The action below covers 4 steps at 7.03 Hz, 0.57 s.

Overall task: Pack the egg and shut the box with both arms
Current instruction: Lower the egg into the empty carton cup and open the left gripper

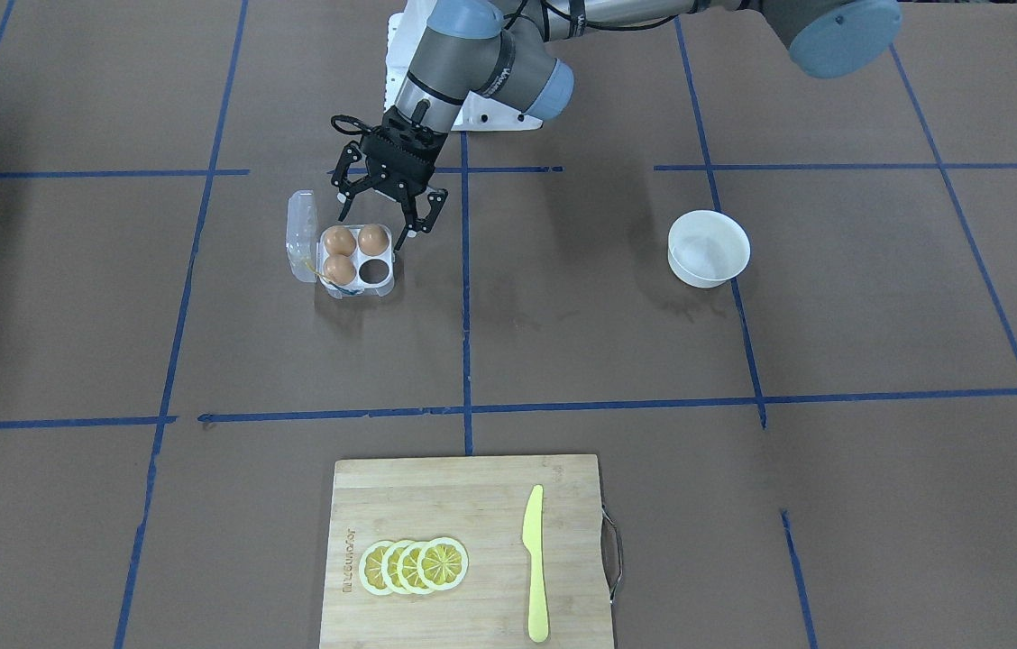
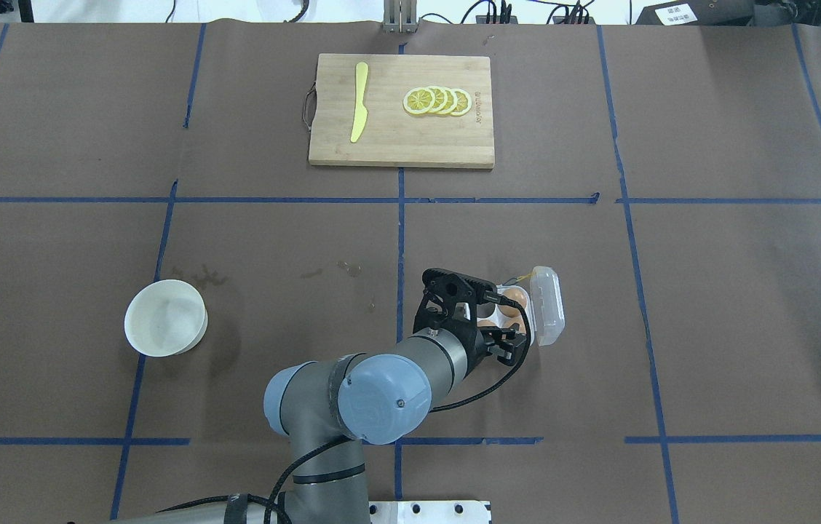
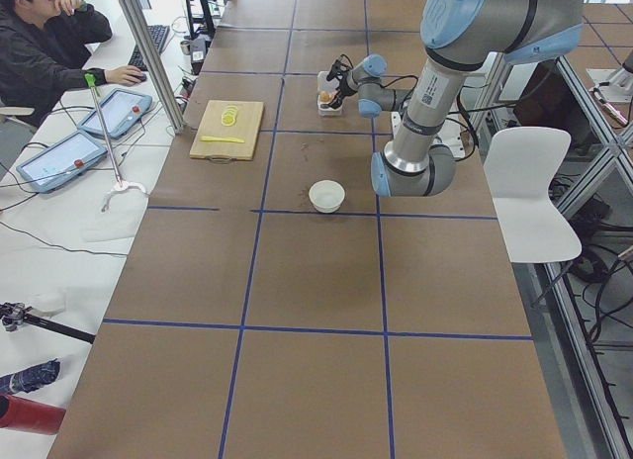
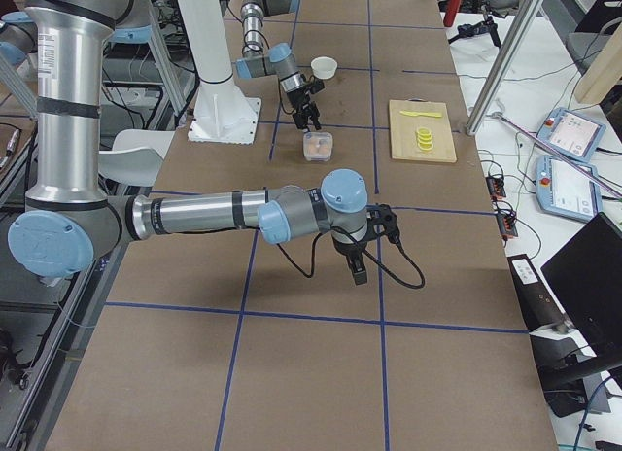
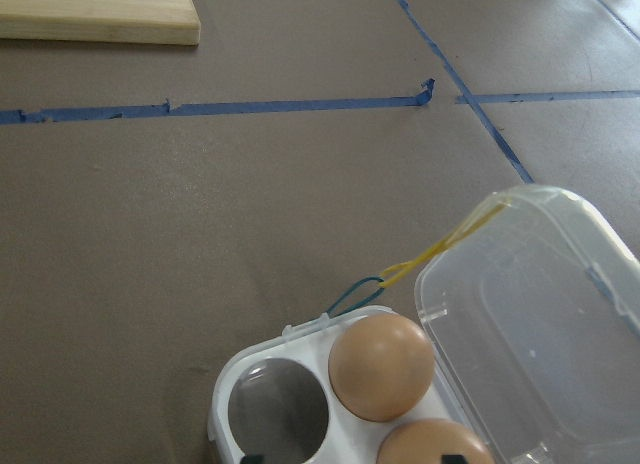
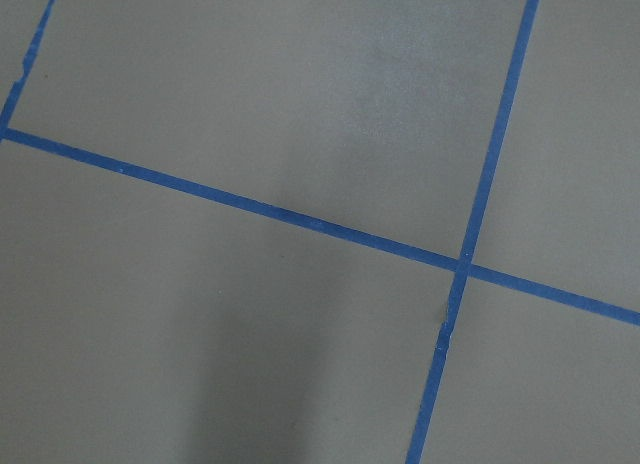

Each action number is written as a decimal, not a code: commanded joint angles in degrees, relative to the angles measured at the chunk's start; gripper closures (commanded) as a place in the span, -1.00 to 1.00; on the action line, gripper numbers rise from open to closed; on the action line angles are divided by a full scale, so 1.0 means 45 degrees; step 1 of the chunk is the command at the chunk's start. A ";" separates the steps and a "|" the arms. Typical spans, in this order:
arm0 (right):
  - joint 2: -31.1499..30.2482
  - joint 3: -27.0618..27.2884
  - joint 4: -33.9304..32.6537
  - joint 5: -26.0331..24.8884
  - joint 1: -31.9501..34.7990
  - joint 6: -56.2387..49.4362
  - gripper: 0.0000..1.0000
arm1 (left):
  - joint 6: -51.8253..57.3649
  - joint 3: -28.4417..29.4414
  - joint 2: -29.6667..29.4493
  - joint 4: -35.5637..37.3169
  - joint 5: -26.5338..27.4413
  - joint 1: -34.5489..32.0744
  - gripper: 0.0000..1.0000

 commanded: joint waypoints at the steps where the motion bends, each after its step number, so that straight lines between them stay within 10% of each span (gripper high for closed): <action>1: 0.0000 0.0037 0.0000 0.0020 -0.0004 0.0000 -1.00 | 0.0400 -0.0476 0.0016 0.0020 -0.0131 -0.0019 -0.99; 4: 0.0000 0.0038 0.0000 0.0020 -0.0004 0.0020 -1.00 | 0.1009 -0.1706 0.0542 0.1357 -0.2188 -0.1029 -1.00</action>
